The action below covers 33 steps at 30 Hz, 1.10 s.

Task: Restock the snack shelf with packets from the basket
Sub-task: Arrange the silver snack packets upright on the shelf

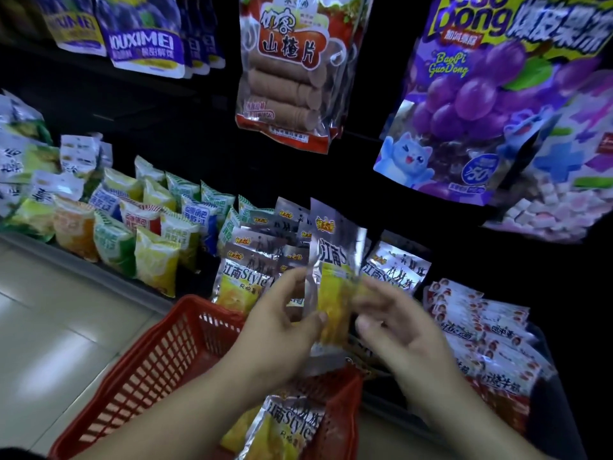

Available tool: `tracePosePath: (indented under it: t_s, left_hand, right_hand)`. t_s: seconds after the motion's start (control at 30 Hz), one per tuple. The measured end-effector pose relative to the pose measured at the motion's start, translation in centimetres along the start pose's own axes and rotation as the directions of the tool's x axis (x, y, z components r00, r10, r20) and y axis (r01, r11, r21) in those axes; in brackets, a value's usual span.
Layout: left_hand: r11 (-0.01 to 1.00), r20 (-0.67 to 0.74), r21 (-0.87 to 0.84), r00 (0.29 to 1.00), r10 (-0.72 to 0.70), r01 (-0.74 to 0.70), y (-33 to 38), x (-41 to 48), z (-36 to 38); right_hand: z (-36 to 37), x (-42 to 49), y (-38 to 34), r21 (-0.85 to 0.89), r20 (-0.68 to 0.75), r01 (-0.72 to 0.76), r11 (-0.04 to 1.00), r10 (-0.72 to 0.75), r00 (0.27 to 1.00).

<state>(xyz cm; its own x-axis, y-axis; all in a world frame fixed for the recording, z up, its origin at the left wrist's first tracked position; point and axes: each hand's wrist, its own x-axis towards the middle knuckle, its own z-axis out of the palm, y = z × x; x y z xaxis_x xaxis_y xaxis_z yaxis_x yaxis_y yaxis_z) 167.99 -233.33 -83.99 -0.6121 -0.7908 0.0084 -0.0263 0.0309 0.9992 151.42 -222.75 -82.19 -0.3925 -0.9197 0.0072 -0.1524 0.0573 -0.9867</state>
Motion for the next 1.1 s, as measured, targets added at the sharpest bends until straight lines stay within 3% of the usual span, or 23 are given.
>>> tracePosePath:
  t_s: [0.07,0.13,0.2,0.27,0.4,0.47,0.57,0.7,0.83,0.9,0.97,1.03,1.1]
  left_hand:
    - [0.997,0.073,-0.073,0.997,-0.027,0.033,0.5,0.1,0.2]
    - [0.994,0.163,-0.100,0.986,-0.035,0.052,0.5,0.4,0.5]
    - [0.994,0.230,-0.085,0.972,-0.041,0.062,0.4,1.0,0.9]
    - [0.998,0.212,-0.043,0.977,-0.036,0.046,-0.1,2.1,1.4]
    - [0.936,0.014,0.351,1.000,-0.008,0.003,-2.1,5.5,2.2]
    - [0.866,0.044,0.500,0.998,-0.054,0.025,-3.2,7.5,2.5]
    - [0.775,0.134,0.630,0.977,-0.163,0.043,-5.2,10.2,3.6]
    - [0.723,0.239,0.690,0.931,-0.274,0.036,-9.1,11.7,5.0]
    - [0.713,0.157,0.695,0.949,-0.272,0.090,-13.0,11.9,5.5]
    - [0.736,0.088,0.664,0.965,-0.247,0.128,-13.9,12.1,5.6]
    - [0.757,0.030,0.641,0.981,-0.189,0.126,-14.2,12.4,5.7]
    - [0.783,0.007,0.617,0.994,-0.109,0.082,-14.2,12.8,5.9]
    - [0.815,0.086,0.579,0.994,-0.073,0.009,-13.6,13.3,6.6]
  right_hand:
    - [-1.5,1.3,-0.2,-0.090,-0.197,-0.001,0.996,-0.017,0.980]
    - [-3.3,2.4,-0.4,-0.072,-0.220,-0.038,0.997,0.021,0.975]
    - [-5.0,3.1,-0.6,0.054,-0.203,-0.031,0.998,0.042,0.978]
    - [-6.3,3.4,-1.2,0.055,-0.216,0.014,0.998,-0.002,0.976]
    - [-7.3,4.9,-0.9,-0.144,-0.371,0.058,0.988,-0.108,0.922]
    - [-7.7,6.1,0.3,-0.267,-0.427,0.109,0.957,-0.219,0.877]
    - [-8.2,7.9,3.1,-0.352,-0.360,0.099,0.931,-0.232,0.903]
    - [-8.3,10.1,9.0,-0.362,-0.319,-0.082,0.928,-0.041,0.947]
    - [-7.9,10.5,16.5,-0.309,-0.241,-0.314,0.898,0.246,0.939]
    - [-8.2,9.7,18.3,-0.330,-0.123,-0.467,0.820,0.453,0.883]
    - [-8.9,9.6,18.9,-0.359,0.011,-0.614,0.703,0.660,0.751]
    - [-9.7,10.1,18.0,-0.377,0.135,-0.650,0.660,0.733,0.667]
    - [-10.4,10.9,16.2,-0.367,0.230,-0.655,0.661,0.747,0.624]
